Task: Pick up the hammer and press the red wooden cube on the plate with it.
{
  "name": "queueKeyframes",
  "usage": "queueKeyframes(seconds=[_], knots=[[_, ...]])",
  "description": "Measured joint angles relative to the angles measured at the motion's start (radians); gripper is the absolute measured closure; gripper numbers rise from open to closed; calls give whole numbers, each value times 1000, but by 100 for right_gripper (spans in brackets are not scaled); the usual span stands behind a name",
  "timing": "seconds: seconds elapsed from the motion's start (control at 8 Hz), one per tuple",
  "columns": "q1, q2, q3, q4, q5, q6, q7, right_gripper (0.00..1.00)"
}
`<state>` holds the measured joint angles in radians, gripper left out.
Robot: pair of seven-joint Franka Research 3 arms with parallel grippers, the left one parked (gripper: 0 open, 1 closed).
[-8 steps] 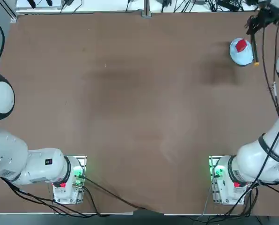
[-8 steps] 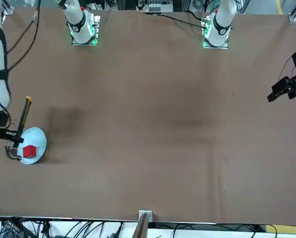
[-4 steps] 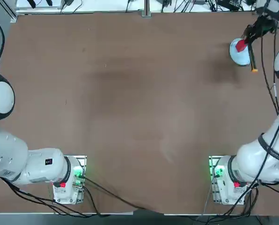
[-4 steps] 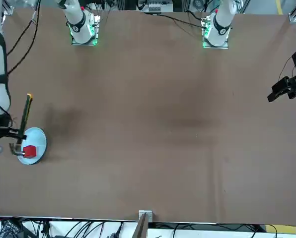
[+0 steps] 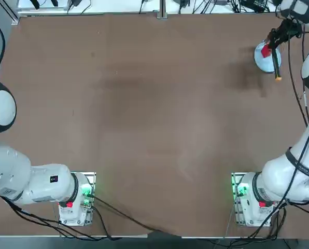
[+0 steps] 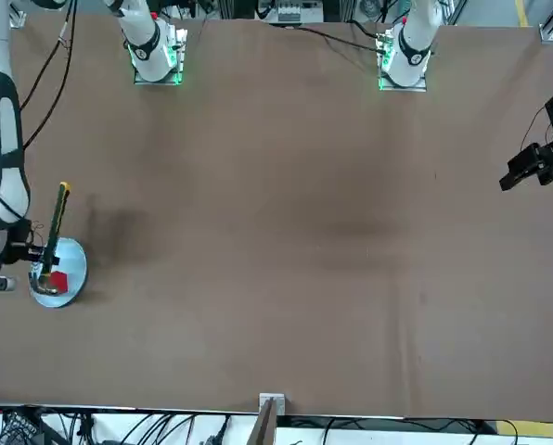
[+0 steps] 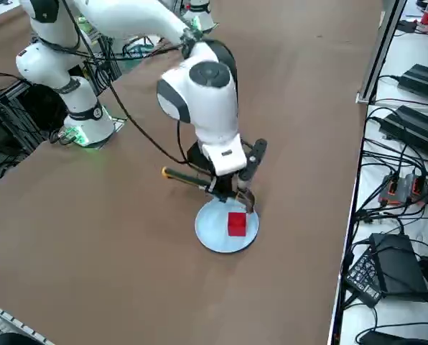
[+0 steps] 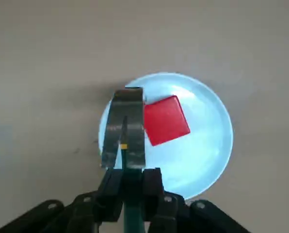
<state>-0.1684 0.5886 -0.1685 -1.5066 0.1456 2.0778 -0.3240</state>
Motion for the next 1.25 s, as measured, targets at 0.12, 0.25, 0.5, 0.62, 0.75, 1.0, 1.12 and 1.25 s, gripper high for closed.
queueKeyframes(seconds=[0.12,0.25,0.5,0.62,0.75,1.0,1.12,1.25], knots=[[-1,-36,-1,10,-21,-38,-3,79],[-3,-60,-1,10,-43,-63,-4,79],[-14,-40,-2,-13,-48,-53,-8,79],[-21,-4,0,-31,-46,-6,-9,79],[-24,31,7,-44,-43,40,-9,79],[-22,47,18,-41,-41,69,-9,79],[-19,26,23,-28,-41,49,-9,79],[-15,-13,31,-18,-39,3,-9,79]])
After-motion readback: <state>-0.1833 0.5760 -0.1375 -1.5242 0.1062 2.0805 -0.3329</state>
